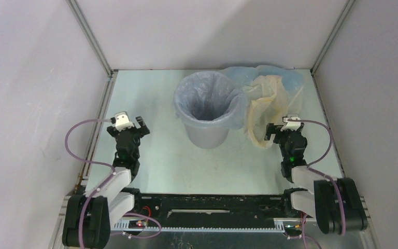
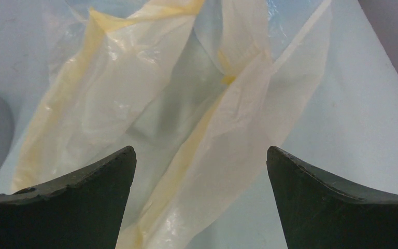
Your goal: Put the trash bags into the trash bin
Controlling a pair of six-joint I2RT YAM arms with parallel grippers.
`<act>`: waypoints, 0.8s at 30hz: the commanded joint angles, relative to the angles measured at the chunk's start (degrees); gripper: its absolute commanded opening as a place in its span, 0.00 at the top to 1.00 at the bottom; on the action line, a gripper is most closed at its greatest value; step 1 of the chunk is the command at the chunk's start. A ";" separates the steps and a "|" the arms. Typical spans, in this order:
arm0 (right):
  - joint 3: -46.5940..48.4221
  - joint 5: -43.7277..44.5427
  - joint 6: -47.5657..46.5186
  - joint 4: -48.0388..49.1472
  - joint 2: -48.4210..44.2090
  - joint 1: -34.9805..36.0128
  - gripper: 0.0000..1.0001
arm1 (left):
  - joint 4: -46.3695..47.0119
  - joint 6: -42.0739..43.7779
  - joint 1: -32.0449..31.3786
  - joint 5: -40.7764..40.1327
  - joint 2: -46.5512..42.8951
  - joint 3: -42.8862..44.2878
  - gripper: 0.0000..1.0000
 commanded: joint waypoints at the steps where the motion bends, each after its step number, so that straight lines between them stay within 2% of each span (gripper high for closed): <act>1: -1.49 0.21 -0.70 19.39 9.55 -1.95 0.00 | 13.69 -2.56 6.14 6.70 6.36 -2.73 0.00; 3: -1.15 1.62 0.22 26.74 15.94 -2.40 0.00 | 11.80 -3.19 8.80 10.89 7.42 -1.27 0.00; 4: -0.24 2.42 0.80 24.61 14.89 -2.46 0.00 | 11.88 -3.10 8.95 11.93 7.90 -0.99 0.00; 5: 1.67 2.85 1.93 16.93 12.79 -2.72 0.00 | 11.74 -2.84 8.97 12.70 8.22 -0.67 0.01; 6: 3.63 2.87 2.30 13.66 13.19 -3.06 0.00 | 11.64 -2.67 8.97 13.13 8.30 -0.61 0.02; 13: 4.75 0.05 1.04 11.99 14.02 -3.20 0.00 | 13.87 -2.55 9.08 11.12 4.46 -3.96 0.01; 17: 4.88 -0.81 1.06 12.40 14.36 -3.65 0.00 | 10.67 3.38 8.99 7.33 1.29 -4.07 0.03; 20: 4.89 -1.05 1.14 12.52 14.48 -3.76 0.00 | 15.99 4.98 9.08 7.05 2.32 -5.48 0.01; 24: 4.95 -1.15 1.14 12.47 14.52 -3.87 0.00 | 26.01 6.23 9.11 8.92 12.21 -4.83 0.01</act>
